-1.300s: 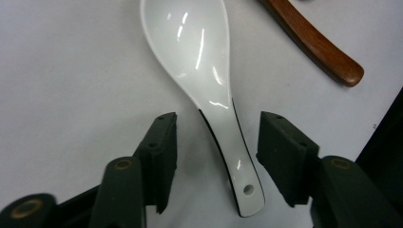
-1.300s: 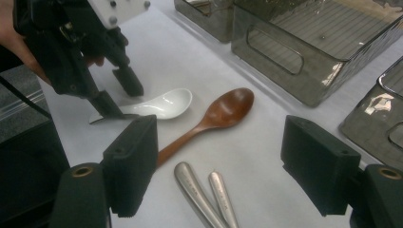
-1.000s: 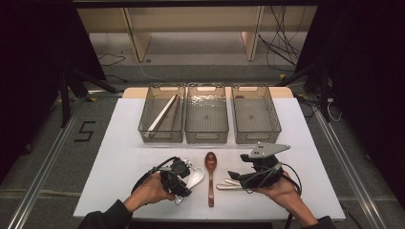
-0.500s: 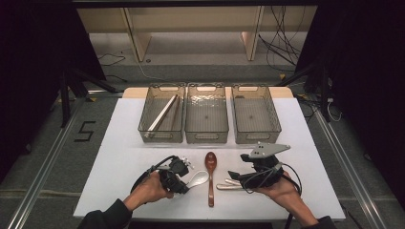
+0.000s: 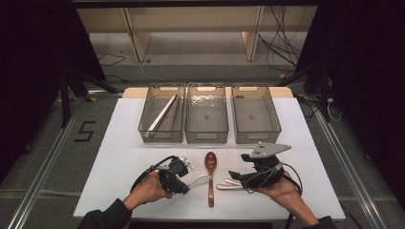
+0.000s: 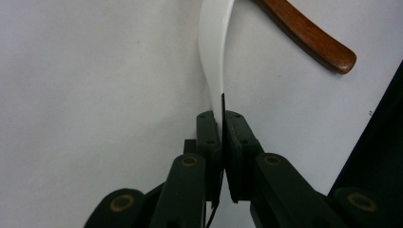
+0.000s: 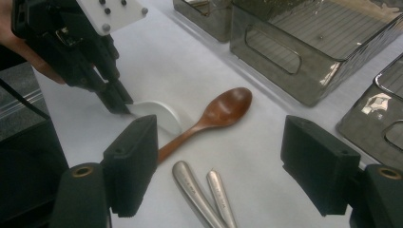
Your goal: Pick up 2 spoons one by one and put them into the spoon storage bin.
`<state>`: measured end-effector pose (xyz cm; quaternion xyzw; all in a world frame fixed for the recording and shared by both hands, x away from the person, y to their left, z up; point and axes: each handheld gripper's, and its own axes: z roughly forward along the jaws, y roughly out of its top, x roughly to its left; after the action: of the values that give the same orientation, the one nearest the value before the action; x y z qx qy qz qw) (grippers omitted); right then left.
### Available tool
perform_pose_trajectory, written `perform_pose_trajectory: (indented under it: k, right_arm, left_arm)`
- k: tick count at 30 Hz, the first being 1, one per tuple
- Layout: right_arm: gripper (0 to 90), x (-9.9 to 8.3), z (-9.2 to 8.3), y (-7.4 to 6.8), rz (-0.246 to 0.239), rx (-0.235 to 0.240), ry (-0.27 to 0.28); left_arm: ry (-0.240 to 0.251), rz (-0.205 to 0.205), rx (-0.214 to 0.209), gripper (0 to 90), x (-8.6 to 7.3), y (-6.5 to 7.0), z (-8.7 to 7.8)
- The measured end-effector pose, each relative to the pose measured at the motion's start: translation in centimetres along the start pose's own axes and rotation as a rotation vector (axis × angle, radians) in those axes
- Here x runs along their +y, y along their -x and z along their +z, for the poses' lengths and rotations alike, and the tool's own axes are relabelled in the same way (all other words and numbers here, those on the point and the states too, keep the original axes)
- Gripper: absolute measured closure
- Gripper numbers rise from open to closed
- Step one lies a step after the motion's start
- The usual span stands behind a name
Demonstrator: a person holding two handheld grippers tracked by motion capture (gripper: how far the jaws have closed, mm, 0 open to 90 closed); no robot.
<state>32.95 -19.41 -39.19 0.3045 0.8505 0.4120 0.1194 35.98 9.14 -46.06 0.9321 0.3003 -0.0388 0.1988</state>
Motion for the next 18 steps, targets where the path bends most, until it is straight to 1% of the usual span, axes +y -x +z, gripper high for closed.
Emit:
perform_pose_trajectory:
  k: [2, 6, 8, 12, 14, 18]
  right_arm:
    - [29.4, 0.0, 0.0, 0.0, 0.001, 0.000, 0.000]
    - [29.4, 0.0, 0.0, 0.0, 0.000, -0.001, -0.001]
    - [29.4, 0.0, 0.0, 0.0, 0.000, 0.000, 0.000]
    - [29.4, 0.0, 0.0, 0.0, -0.001, 0.000, 0.000]
    - [29.4, 0.0, 0.0, 0.0, -0.001, 0.000, -0.001]
    - [29.4, 0.0, 0.1, 0.0, -0.001, 0.002, -0.003]
  left_arm:
    - [0.013, 0.003, 0.005, 85.0, 0.0, -0.2, -0.3]
    - [0.059, -0.020, 0.001, 85.0, 0.1, -0.5, -0.9]
    - [0.067, -0.015, 0.008, 85.0, 0.1, -0.7, -1.3]
    - [0.105, -0.030, 0.015, 85.0, 0.1, -1.2, -1.8]
    - [0.131, -0.042, 0.025, 85.0, 0.1, -1.4, -2.1]
    - [0.154, -0.064, 0.023, 84.9, 0.1, -2.1, -2.7]
